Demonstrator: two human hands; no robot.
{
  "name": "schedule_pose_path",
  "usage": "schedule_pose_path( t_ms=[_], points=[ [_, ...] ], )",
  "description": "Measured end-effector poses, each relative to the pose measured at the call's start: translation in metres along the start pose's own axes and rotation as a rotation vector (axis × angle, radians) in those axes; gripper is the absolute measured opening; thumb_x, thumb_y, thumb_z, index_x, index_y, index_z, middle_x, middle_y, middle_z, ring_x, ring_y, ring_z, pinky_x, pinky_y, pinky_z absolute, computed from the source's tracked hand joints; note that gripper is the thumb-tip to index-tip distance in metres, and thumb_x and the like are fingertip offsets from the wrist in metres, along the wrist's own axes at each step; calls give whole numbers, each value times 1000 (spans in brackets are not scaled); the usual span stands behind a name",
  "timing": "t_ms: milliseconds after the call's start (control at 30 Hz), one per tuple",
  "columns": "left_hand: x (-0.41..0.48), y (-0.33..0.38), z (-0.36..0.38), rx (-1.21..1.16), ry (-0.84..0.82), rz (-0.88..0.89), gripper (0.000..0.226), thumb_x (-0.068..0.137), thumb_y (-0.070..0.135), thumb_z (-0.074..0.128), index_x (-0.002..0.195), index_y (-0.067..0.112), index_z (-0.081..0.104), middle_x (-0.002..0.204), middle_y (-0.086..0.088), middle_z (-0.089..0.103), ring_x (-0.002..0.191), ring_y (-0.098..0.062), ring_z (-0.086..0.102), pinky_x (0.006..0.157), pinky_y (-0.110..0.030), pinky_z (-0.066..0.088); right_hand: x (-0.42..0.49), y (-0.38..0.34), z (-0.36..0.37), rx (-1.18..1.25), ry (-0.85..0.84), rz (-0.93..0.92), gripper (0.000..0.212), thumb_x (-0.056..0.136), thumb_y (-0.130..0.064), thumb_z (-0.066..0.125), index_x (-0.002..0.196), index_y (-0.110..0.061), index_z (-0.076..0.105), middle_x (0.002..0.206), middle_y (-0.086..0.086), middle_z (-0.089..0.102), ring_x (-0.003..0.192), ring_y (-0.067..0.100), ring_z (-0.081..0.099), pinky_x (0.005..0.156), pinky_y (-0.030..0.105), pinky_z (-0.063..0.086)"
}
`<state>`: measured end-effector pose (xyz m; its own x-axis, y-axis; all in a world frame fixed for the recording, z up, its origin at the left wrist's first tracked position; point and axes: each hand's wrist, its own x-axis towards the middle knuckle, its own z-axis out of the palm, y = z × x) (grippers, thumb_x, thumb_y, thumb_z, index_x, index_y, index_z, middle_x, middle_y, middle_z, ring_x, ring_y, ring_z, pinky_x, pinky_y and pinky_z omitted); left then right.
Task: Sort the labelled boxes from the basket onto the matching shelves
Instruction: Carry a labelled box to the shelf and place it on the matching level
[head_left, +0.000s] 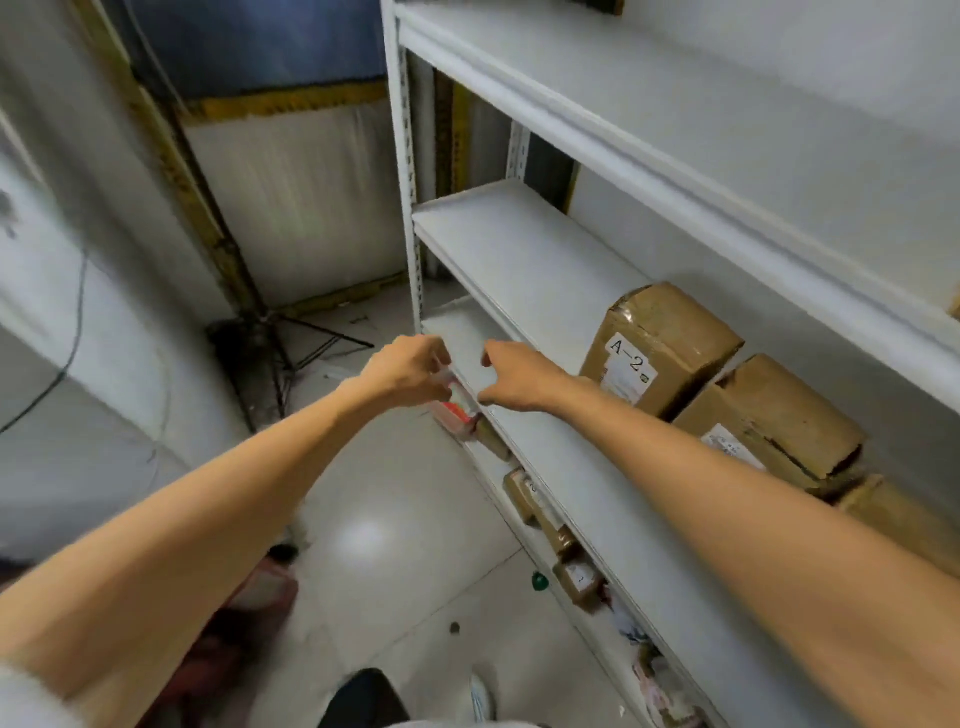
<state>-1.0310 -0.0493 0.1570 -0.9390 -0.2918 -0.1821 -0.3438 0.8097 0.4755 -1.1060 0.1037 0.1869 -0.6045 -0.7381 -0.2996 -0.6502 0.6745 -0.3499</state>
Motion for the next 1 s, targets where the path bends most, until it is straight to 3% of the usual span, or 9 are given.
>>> schedule_pose_path(
  t_ms=[200, 467, 600, 700, 867, 1000],
  points=[
    [-110, -82, -36, 48, 129, -284, 47, 74, 31, 76, 115, 19, 57, 109, 0, 62, 98, -21, 60, 84, -38, 52, 16, -104, 26, -132, -90, -294, 47, 84, -28, 66, 123, -10, 48, 119, 8, 54, 105, 28, 56, 88, 44, 51],
    [-342, -165, -43, -48, 366, -657, 45, 73, 29, 75, 113, 16, 60, 105, -2, 65, 99, -21, 62, 87, -39, 51, -36, -283, 106, -292, -232, -869, 47, 83, -25, 67, 123, -6, 51, 117, 13, 57, 109, 31, 54, 86, 39, 47],
    [-474, -170, -21, -69, 414, -835, 43, 77, 25, 74, 116, 13, 59, 109, -3, 63, 97, -20, 59, 84, -37, 50, -105, -359, 162, -321, -303, -1148, 44, 85, -18, 65, 123, -2, 52, 118, 15, 57, 109, 31, 53, 81, 33, 41],
    [-562, -163, 6, -123, 447, -992, 45, 79, 27, 75, 118, 15, 56, 108, -2, 61, 93, -18, 58, 82, -36, 51, -167, -401, 202, -386, -389, -1312, 45, 84, -20, 65, 124, -4, 51, 120, 13, 54, 110, 29, 51, 88, 38, 44],
    [-678, -138, 57, -220, 499, -1234, 52, 77, 32, 77, 121, 16, 54, 110, -4, 61, 95, -24, 60, 82, -40, 53, -261, -451, 260, -470, -515, -1498, 48, 85, -23, 65, 126, -4, 48, 126, 13, 52, 114, 32, 52, 94, 44, 47],
    [-742, -125, 84, -241, 562, -1338, 49, 78, 26, 78, 120, 12, 56, 111, -4, 64, 98, -24, 60, 84, -37, 51, -319, -477, 295, -512, -560, -1607, 54, 89, -30, 64, 134, -7, 44, 131, 10, 48, 119, 27, 49, 95, 38, 46]
  ],
)
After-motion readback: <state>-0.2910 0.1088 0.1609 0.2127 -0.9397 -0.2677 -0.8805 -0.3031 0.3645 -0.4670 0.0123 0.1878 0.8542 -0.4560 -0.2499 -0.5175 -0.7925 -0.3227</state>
